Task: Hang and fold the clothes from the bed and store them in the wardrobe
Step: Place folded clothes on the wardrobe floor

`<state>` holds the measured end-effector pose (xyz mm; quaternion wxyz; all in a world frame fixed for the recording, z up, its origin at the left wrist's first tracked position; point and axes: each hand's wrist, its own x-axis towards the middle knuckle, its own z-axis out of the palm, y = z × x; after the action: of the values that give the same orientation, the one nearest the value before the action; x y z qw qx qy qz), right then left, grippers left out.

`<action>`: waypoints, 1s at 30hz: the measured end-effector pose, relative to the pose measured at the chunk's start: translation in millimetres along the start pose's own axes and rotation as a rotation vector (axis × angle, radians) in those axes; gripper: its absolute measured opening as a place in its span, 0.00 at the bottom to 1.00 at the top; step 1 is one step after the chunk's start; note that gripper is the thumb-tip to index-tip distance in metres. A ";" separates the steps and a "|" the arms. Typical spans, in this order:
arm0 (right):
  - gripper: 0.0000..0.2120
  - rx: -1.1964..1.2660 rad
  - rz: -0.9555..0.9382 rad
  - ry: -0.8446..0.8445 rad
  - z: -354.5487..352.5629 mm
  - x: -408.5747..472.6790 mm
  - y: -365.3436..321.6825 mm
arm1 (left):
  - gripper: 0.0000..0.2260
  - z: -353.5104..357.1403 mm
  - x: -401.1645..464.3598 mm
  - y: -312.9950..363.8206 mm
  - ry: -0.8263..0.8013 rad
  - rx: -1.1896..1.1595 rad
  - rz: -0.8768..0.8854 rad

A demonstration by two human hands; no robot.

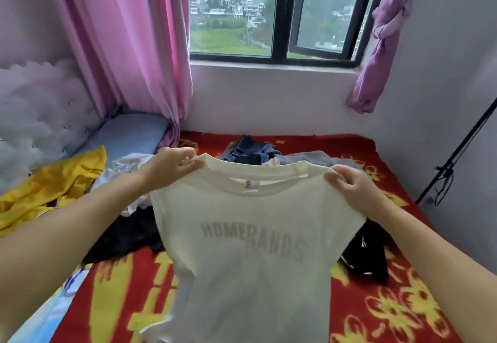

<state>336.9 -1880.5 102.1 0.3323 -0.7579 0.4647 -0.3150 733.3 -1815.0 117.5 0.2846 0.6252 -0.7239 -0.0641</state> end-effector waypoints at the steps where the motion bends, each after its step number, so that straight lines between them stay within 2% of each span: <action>1: 0.14 0.072 -0.006 0.004 -9.1 3.4 -14.3 | 0.21 -12.1 3.9 6.5 -0.029 -0.040 -0.049; 3: 0.10 0.234 0.045 -0.046 -27.3 11.6 -43.4 | 0.21 -35.8 9.9 21.2 -0.105 -0.167 -0.183; 7: 0.09 0.390 0.193 -0.130 -38.3 18.6 -83.9 | 0.19 -55.2 12.2 52.7 -0.204 -0.696 -0.483; 9: 0.11 0.467 0.213 -0.105 -31.0 16.8 -100.3 | 0.17 -54.2 13.6 74.3 -0.204 -0.811 -0.572; 13: 0.11 0.584 0.122 -0.057 7.2 1.5 -130.9 | 0.10 -38.3 16.5 132.8 -0.235 -1.226 -0.647; 18: 0.12 0.336 -0.182 0.008 34.4 -15.1 -159.8 | 0.13 -28.6 18.8 183.3 -0.253 -1.294 -0.556; 21: 0.19 0.101 -0.231 -0.099 14.5 -18.0 -167.0 | 0.14 -36.4 23.6 190.9 -0.206 -1.403 -0.531; 23: 0.24 -0.107 -0.272 -0.135 7.9 -18.3 -168.9 | 0.14 -40.1 22.5 195.5 -0.210 -1.387 -0.515; 25: 0.24 -0.125 -0.283 -0.080 2.0 -16.4 -171.3 | 0.15 -45.4 21.2 198.9 -0.211 -1.282 -0.444; 26: 0.24 -0.103 -0.276 -0.057 -3.5 -14.9 -172.0 | 0.14 -49.0 21.4 198.8 -0.163 -1.167 -0.353; 28: 0.23 -0.001 -0.260 -0.063 -18.3 -11.8 -173.9 | 0.13 -60.9 21.2 195.3 0.069 -0.748 -0.075; 29: 0.22 0.088 -0.259 -0.078 -26.8 -10.6 -174.8 | 0.17 -67.5 21.0 195.5 0.183 -0.479 0.068; 30: 0.22 0.183 -0.261 -0.099 -34.1 -9.6 -176.3 | 0.25 -72.4 22.5 196.2 0.226 -0.256 0.192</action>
<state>393.9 -1817.7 260.6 0.3786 -0.7930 0.3146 -0.3589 597.3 -1775.8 273.1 0.4462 0.5153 -0.7294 -0.0578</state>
